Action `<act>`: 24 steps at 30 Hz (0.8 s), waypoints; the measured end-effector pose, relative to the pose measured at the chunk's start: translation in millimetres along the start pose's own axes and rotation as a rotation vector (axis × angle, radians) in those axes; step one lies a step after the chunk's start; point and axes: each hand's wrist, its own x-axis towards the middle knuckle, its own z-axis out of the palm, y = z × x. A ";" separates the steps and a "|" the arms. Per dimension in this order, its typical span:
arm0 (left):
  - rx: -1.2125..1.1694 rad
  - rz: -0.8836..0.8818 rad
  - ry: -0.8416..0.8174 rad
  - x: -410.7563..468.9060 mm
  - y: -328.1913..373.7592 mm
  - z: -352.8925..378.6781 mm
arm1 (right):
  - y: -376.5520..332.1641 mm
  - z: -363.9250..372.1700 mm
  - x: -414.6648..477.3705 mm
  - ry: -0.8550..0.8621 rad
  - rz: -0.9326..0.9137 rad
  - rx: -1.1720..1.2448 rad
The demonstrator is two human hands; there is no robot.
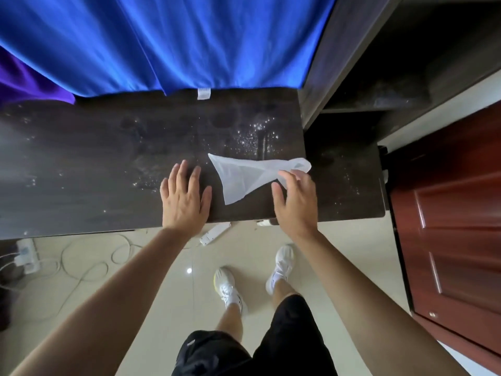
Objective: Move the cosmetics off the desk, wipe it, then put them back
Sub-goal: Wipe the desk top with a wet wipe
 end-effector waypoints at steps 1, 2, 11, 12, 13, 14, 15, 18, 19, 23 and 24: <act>0.018 -0.010 -0.006 3.1 -2.4 5.7 | -4.8 5.2 0.5 0.001 -0.052 -0.022; 0.032 -0.019 -0.010 6.9 -4.2 11.1 | -9.4 10.5 2.5 -0.009 -0.098 -0.044; 0.064 -0.032 0.067 16.5 -17.8 40.8 | 11.8 37.5 -4.4 -0.065 -0.384 -0.408; 0.065 -0.028 0.074 18.1 -17.5 40.2 | 15.2 35.9 -5.6 -0.067 -0.393 -0.426; 0.064 -0.024 0.069 19.7 -17.0 39.9 | 18.0 33.4 -7.8 -0.078 -0.392 -0.439; 0.063 -0.024 0.063 20.7 -16.9 39.7 | 19.7 31.0 -9.7 -0.075 -0.394 -0.424; 0.062 -0.023 0.061 20.4 -17.2 39.6 | 19.5 28.7 -10.0 -0.042 -0.400 -0.376; 0.062 -0.019 0.068 15.7 -18.5 44.0 | 14.3 26.8 -0.5 0.135 -0.406 -0.250; 0.065 -0.019 0.072 15.4 -18.2 44.7 | 11.7 27.7 7.1 0.155 -0.385 -0.251; 0.075 -0.021 0.074 17.9 -16.1 42.5 | 3.3 40.4 30.1 -0.071 -0.250 -0.326; 0.076 -0.020 0.072 17.6 -15.7 42.2 | 3.3 44.7 31.6 -0.116 -0.220 -0.356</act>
